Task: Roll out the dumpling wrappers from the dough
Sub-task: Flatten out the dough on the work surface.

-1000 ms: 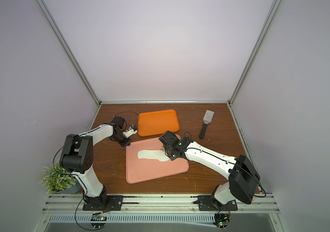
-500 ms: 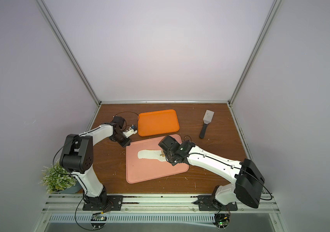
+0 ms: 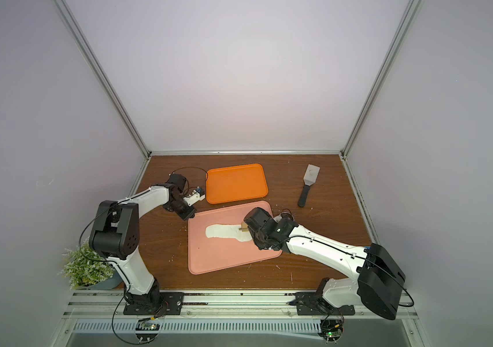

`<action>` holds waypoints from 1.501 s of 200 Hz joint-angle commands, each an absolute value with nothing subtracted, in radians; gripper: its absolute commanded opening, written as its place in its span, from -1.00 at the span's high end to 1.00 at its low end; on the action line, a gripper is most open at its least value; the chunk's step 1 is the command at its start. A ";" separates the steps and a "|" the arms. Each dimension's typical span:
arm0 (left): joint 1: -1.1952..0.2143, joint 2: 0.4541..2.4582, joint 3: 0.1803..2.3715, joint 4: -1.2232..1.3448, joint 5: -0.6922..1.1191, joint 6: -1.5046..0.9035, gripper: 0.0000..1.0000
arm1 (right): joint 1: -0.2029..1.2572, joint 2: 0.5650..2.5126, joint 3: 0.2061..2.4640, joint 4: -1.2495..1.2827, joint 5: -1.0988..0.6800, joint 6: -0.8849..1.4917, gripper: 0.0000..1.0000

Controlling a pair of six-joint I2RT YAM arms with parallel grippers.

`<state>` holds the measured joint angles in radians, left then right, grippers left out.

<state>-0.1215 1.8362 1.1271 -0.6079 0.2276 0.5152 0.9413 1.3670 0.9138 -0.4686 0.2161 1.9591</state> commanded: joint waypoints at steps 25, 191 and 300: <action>-0.130 1.985 1.048 -0.538 0.186 0.500 1.00 | 0.874 1.531 0.863 -0.587 0.161 1.906 1.00; -0.130 1.986 1.048 -0.538 0.191 0.499 1.00 | 0.914 1.314 1.079 -0.627 0.168 1.711 1.00; -0.130 1.988 1.049 -0.537 0.192 0.500 1.00 | 0.912 1.322 0.861 -0.569 0.218 1.902 1.00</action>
